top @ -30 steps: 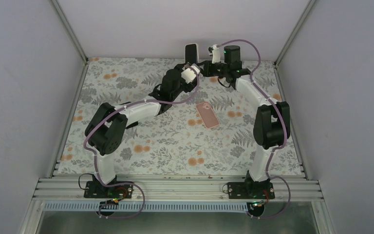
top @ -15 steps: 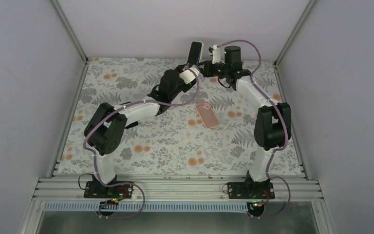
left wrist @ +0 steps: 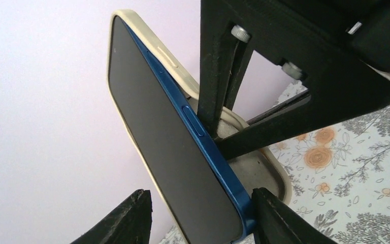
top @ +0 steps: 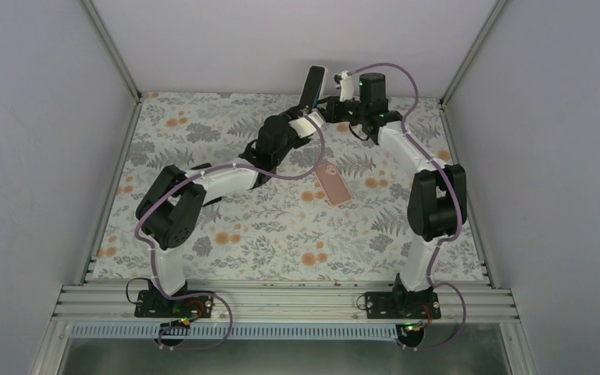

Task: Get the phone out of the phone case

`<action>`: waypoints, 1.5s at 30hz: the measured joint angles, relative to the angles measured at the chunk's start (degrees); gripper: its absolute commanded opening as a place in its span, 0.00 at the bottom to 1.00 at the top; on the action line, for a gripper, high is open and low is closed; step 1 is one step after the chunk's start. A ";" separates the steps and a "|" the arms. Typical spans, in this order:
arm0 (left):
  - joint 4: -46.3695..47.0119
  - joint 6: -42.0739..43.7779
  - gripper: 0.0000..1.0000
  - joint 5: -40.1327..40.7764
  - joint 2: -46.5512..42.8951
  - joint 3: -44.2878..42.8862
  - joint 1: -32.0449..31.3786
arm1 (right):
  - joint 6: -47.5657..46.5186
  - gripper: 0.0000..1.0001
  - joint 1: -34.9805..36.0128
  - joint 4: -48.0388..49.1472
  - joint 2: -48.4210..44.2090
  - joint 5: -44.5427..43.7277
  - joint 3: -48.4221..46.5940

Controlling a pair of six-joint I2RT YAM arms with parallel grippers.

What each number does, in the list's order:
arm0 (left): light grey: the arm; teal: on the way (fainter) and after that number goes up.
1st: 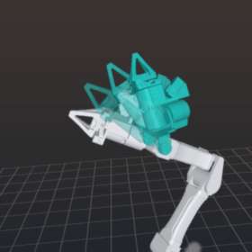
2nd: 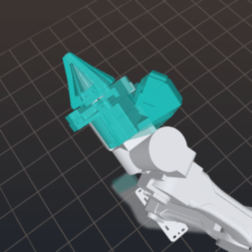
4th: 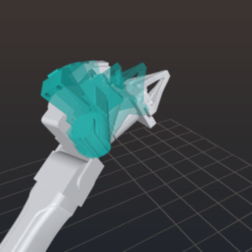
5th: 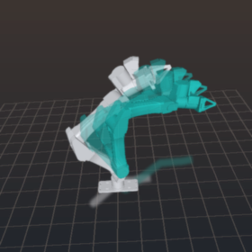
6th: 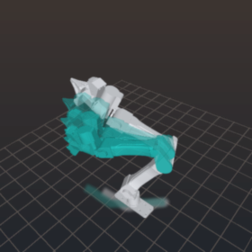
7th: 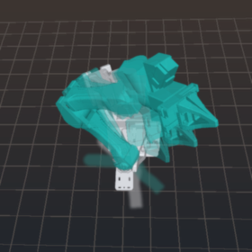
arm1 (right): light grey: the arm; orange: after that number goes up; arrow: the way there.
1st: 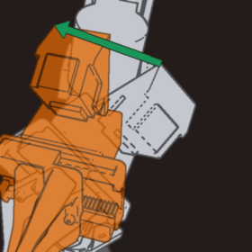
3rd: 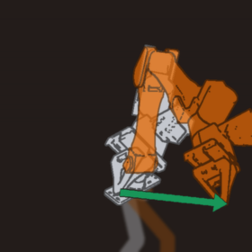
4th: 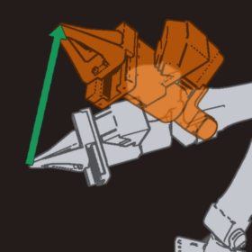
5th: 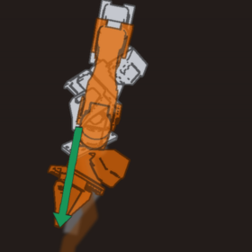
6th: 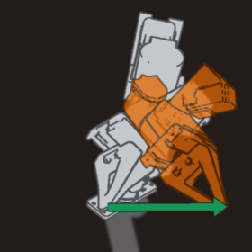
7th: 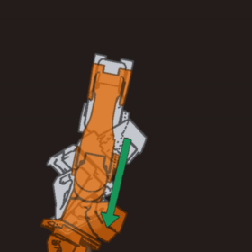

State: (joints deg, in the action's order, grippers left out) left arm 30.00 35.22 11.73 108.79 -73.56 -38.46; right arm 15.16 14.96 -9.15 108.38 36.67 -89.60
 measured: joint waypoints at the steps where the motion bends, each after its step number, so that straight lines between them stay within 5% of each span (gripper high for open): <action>1: 0.79 0.66 0.49 0.20 0.00 0.33 -0.02 | 0.00 0.03 0.02 0.11 0.00 0.02 -0.02; 12: 2.12 3.63 0.33 0.50 0.02 0.76 0.31 | 0.98 0.03 0.09 0.72 0.00 0.17 -0.09; 28: 3.32 7.96 0.46 3.08 5.38 -4.00 2.84 | 2.69 0.03 1.40 3.19 0.02 -0.94 2.40; 30: 3.15 8.35 0.41 3.13 5.60 -4.11 3.13 | 2.93 0.03 1.81 4.02 0.02 -1.70 2.91; 34: 1.38 8.68 0.16 2.84 5.62 -5.20 3.23 | 3.39 0.03 2.16 5.35 0.02 -2.40 2.97; 39: -0.61 8.02 0.04 1.66 5.62 -5.75 3.26 | 3.82 0.03 2.40 6.14 0.02 -2.51 2.75; 45: -2.54 6.29 0.02 1.49 5.62 -6.91 3.37 | 4.17 0.03 2.14 5.68 0.02 -2.54 2.75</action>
State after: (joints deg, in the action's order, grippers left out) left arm 27.46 41.52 13.21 114.41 -80.47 -35.09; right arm 19.33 17.10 -3.46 108.40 34.13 -86.85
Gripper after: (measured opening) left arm 0.083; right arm 0.059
